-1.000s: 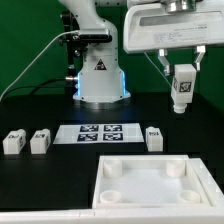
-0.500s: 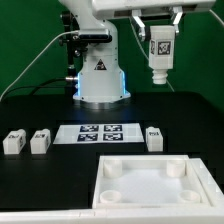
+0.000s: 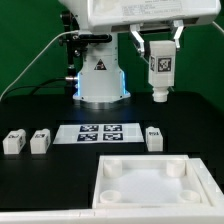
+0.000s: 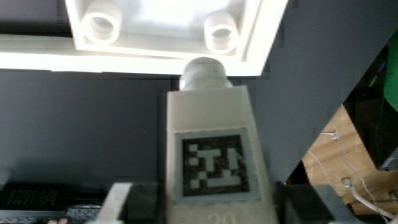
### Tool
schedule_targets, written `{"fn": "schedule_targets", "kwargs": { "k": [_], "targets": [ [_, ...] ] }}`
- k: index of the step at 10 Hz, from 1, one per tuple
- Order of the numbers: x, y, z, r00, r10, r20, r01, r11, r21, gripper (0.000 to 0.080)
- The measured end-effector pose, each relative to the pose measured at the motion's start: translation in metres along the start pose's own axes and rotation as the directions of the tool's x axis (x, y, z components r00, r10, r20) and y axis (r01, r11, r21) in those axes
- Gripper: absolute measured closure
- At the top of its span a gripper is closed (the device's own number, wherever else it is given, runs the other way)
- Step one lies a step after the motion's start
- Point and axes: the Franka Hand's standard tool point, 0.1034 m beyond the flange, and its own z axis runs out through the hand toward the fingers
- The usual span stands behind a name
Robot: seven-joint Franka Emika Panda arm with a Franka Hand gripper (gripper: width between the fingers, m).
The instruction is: Assemble one leg
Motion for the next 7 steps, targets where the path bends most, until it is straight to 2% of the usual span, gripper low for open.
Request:
{"fn": "schedule_targets", "kwargs": {
  "k": [2,3,4,5,7],
  "targets": [
    [-0.001,0.0,0.001,1.0,-0.004,0.003,0.004,1.0,0.0,0.0505],
    [-0.004,-0.001,0.01,1.0,-0.017,-0.004,0.017,1.0,0.002,0.0505],
    [-0.009,-0.001,0.033,1.0,-0.016,-0.002,0.017,1.0,0.006,0.0505],
    [-0.007,-0.003,0.05,1.0,-0.015,0.006,0.015,1.0,0.011,0.0505],
    [0.001,-0.008,0.073,1.0,-0.012,0.013,0.012,1.0,0.02,0.0505]
  ]
}}
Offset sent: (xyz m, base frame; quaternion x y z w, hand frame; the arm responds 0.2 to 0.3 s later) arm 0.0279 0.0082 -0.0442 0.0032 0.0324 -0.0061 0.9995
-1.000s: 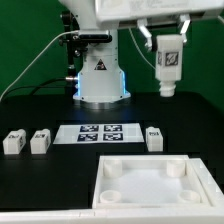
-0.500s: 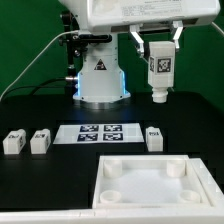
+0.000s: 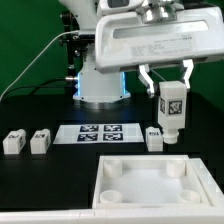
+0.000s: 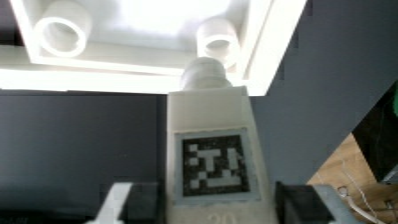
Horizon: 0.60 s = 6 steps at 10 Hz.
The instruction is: Assemble one leg
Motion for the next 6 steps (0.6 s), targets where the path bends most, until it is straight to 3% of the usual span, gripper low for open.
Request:
{"fn": "schedule_targets", "kwargs": {
  "k": [2,4,6],
  "targets": [
    [-0.003,-0.001,0.022,1.0,0.0,0.026,0.0,1.0,0.004,0.0505],
    [0.003,-0.009,0.032,1.0,-0.005,0.022,0.005,1.0,0.013,0.0505],
    [0.005,-0.006,0.037,1.0,-0.013,0.021,0.012,1.0,0.011,0.0505]
  ]
}}
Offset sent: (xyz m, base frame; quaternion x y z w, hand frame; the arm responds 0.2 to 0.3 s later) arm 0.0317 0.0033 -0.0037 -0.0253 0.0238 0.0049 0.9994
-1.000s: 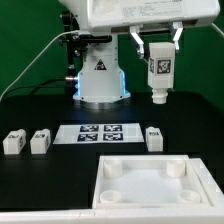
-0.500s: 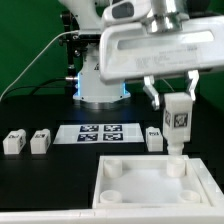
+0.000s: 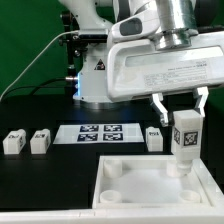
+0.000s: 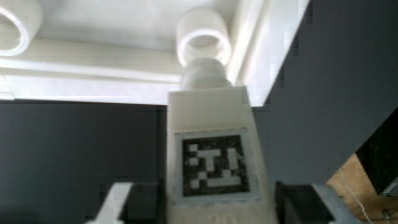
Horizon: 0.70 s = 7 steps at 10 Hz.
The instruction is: Assemble one leg
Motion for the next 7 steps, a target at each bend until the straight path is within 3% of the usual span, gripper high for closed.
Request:
{"fn": "schedule_targets", "kwargs": {
  "k": [7],
  "targets": [
    [-0.0041,0.0003,0.0059,1.0,-0.002,-0.002,0.002,1.0,0.0,0.0505]
  ]
}}
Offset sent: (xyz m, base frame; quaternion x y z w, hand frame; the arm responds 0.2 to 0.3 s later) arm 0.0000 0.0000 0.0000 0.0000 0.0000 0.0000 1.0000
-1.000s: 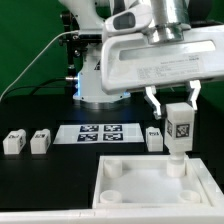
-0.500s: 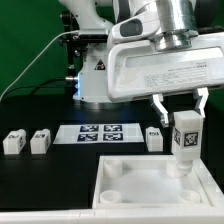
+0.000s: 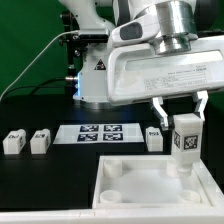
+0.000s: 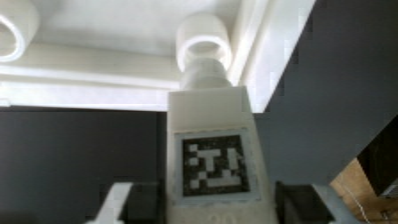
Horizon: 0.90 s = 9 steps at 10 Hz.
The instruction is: Assemble one leg
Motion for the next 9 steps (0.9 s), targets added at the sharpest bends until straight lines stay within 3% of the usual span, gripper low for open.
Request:
{"fn": "schedule_targets", "kwargs": {
  "k": [6,9],
  "targets": [
    [0.004,0.006,0.029,1.0,0.008,0.009,-0.008,1.0,-0.001,0.0505],
    [0.004,-0.001,0.032,1.0,-0.001,-0.008,0.001,1.0,0.005,0.0505]
  ]
}}
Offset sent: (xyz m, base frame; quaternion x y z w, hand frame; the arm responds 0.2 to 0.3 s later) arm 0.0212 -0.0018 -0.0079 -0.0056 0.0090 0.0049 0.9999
